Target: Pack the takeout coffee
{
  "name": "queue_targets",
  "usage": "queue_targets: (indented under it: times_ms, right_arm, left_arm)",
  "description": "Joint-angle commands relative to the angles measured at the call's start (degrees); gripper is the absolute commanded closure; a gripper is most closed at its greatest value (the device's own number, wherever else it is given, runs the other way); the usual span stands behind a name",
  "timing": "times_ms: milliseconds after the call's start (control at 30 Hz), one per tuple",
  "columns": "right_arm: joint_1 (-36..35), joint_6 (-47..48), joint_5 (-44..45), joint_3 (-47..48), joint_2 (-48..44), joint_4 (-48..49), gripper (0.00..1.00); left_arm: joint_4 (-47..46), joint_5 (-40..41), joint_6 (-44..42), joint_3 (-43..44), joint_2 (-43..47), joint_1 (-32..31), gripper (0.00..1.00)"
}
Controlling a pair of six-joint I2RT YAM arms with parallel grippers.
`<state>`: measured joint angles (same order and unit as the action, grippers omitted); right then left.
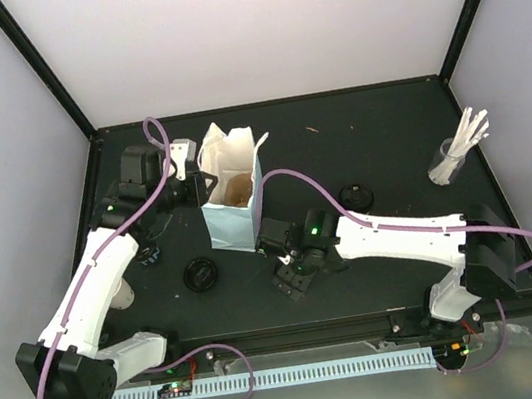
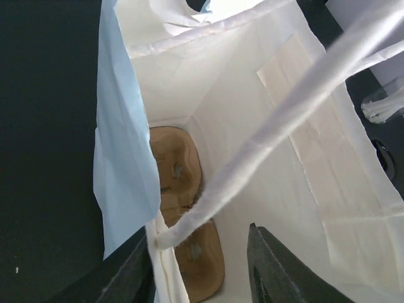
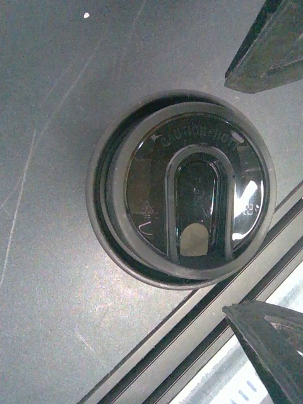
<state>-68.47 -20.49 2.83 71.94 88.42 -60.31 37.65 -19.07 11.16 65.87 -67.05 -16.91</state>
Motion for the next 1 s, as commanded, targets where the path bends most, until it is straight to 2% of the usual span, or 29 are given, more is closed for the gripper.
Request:
queue_targets:
  times_ms: [0,100,267,467,667,867,967]
  right_arm:
    - [-0.35,0.56,1.37,1.69,0.86,-0.19,0.08]
    - [-0.35,0.51,1.85,1.92,1.86,0.10,0.08]
    - [-0.36,0.42,2.23,2.46,3.35,0.28,0.15]
    - [-0.81,0.36,2.87,2.83,4.43,0.54,0.16]
    - [-1.54,-0.05,5.14,3.96,5.30,0.12,0.26]
    - [-1.58,-0.57,6.44,5.56,1.64,-1.44,0.28]
    - [-1.56,-0.40,6.15,6.69,-1.54,-2.84,0.28]
  left_arm:
    - [-0.70,0.70,-0.19,1.43,1.04,0.47,0.58]
    - [-0.73,0.70,-0.24,1.75,0.79,0.47,0.53]
    - [-1.09,1.78,-0.17,2.15,0.39,0.48,0.51]
    - [-1.68,2.08,0.13,2.51,-0.40,0.49,0.48]
    - [-2.55,3.11,0.43,2.63,-1.84,0.47,0.44]
    - [-1.50,6.10,0.94,4.76,-4.78,0.52,0.46]
    - [0.16,6.77,1.13,6.38,-6.99,0.56,0.55]
